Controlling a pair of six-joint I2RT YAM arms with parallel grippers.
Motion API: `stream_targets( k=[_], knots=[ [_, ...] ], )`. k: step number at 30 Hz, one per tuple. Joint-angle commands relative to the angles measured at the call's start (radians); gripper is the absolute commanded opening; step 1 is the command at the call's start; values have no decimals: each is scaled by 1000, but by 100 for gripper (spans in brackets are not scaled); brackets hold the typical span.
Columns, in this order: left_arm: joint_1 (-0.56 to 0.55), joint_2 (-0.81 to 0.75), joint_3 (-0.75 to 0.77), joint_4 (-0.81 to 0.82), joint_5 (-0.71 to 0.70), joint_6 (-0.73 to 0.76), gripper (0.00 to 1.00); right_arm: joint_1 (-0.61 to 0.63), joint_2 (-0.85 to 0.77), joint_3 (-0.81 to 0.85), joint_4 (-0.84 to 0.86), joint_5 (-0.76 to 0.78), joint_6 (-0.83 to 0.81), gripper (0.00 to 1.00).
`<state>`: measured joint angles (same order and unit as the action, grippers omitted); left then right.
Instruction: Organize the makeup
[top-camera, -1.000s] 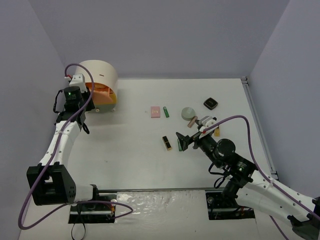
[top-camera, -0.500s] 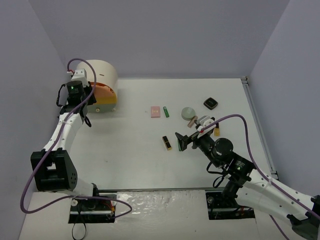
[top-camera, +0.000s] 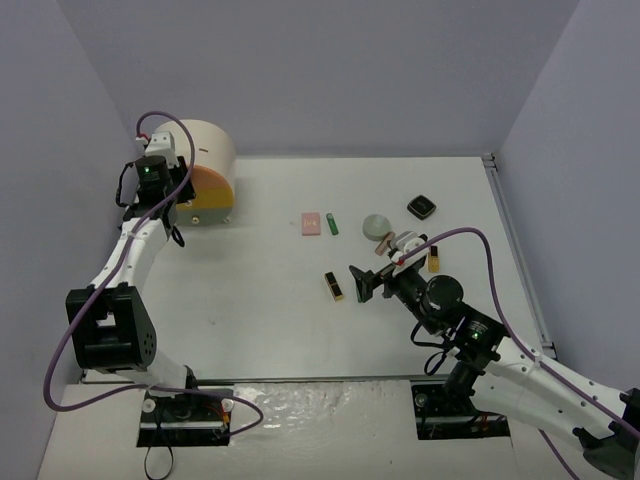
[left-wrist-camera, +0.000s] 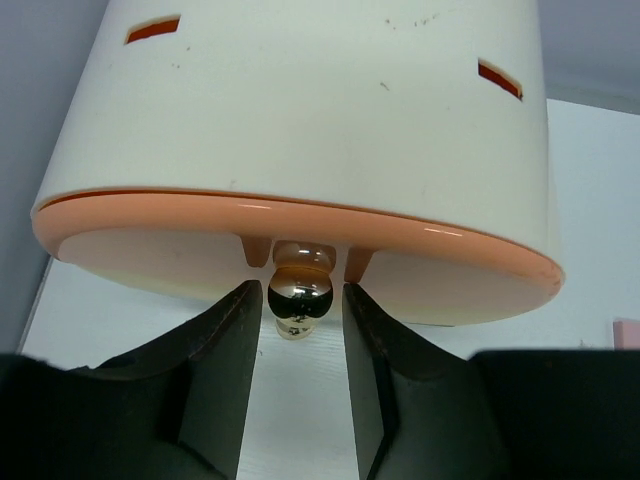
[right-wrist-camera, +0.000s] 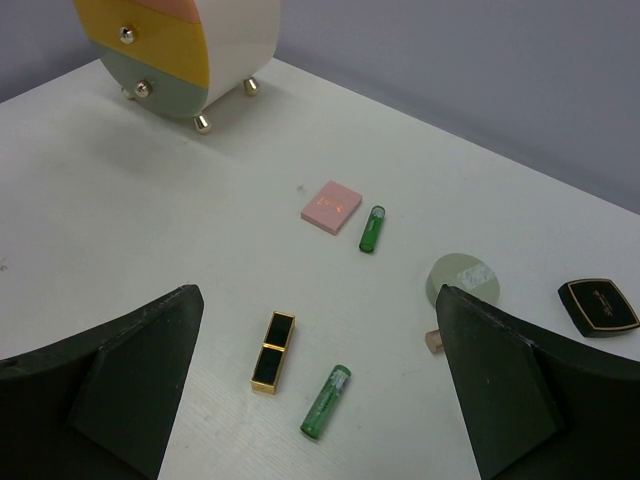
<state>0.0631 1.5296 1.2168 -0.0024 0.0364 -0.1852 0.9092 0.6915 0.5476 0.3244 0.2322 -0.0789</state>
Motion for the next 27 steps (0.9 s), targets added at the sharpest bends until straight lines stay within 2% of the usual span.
stream_targets(
  k=[1,5,9,15,22,27],
  knots=[
    [7,-12,82,107,-3,9,39,-4,10,9,84,21,-7,100],
    [7,-32,72,101,-2,5,47,-4,9,12,82,21,-7,100],
    [7,-106,27,91,-10,-5,51,-4,3,11,82,18,-6,100],
    [7,-237,-86,71,-21,-28,64,-4,0,12,82,4,-4,100],
    [7,-255,-212,115,-20,-22,65,-4,-23,8,84,-7,1,100],
    [7,-197,-230,179,-8,2,64,-4,-33,3,86,-6,2,100]
  ],
)
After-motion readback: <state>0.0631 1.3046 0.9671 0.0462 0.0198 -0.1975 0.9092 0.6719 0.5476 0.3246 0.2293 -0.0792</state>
